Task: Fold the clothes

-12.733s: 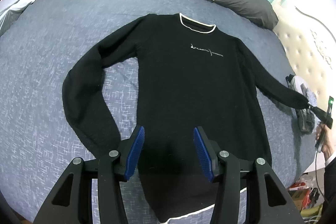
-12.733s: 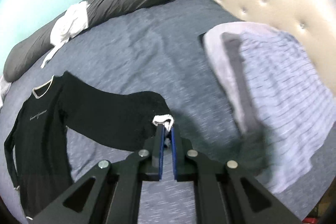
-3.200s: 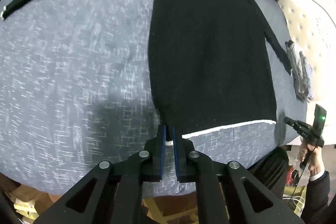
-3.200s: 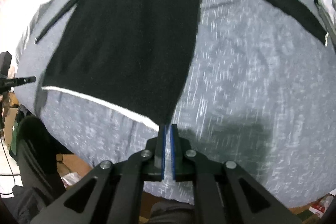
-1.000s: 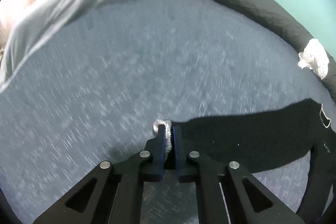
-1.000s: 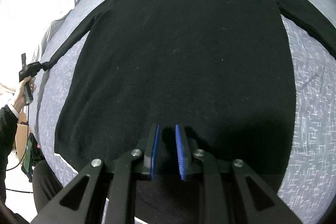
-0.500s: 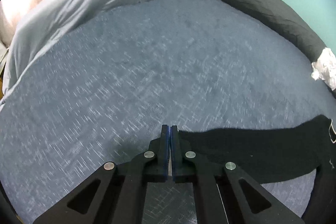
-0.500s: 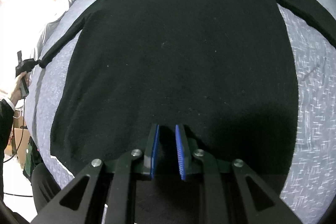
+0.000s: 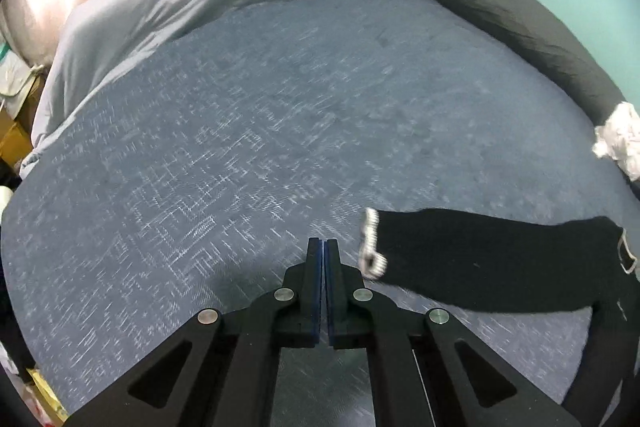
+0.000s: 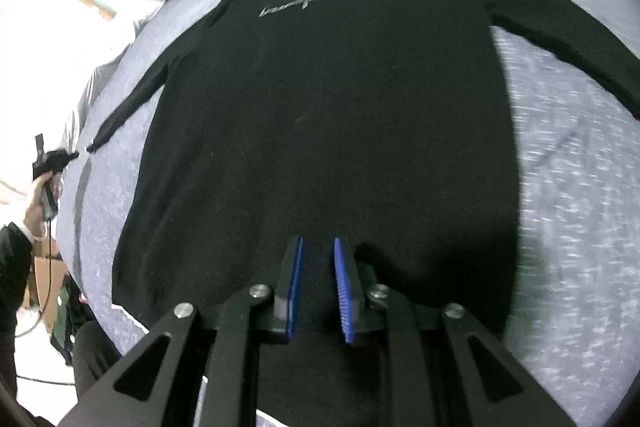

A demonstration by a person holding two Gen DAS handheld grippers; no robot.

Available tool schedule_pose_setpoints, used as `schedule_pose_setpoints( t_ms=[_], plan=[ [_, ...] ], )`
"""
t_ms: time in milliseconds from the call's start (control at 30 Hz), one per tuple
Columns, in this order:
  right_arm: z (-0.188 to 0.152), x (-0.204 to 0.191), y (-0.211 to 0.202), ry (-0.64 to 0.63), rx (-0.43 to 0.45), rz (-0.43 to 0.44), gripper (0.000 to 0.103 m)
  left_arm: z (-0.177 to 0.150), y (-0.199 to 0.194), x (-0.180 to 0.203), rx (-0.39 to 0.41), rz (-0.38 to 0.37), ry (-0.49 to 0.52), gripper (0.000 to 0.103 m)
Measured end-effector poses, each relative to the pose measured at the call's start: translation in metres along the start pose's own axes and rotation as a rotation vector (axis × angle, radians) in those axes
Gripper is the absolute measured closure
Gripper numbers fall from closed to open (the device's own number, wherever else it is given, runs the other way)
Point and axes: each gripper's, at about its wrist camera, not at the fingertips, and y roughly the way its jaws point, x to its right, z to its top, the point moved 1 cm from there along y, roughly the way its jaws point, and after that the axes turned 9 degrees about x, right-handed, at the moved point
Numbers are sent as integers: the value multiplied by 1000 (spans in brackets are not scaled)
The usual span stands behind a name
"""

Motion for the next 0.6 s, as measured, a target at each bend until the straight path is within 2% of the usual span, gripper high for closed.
schedule_pose_setpoints(
  t_ms=[133, 167, 233, 467, 600],
  plan=[
    [7, 37, -23, 77, 44, -12, 81, -10, -27, 38, 8, -86, 46, 101],
    [9, 51, -31, 111, 63, -9, 72, -13, -34, 51, 8, -111, 59, 101],
    [15, 79, -48, 147, 106, -70, 55, -23, -45, 79, 7, -171, 86, 100],
    [34, 180, -110, 266, 253, -287, 54, -76, -78, 198, -36, -388, 183, 87],
    [41, 216, -132, 258, 288, -396, 54, -104, -89, 248, -62, -467, 205, 81]
  ],
)
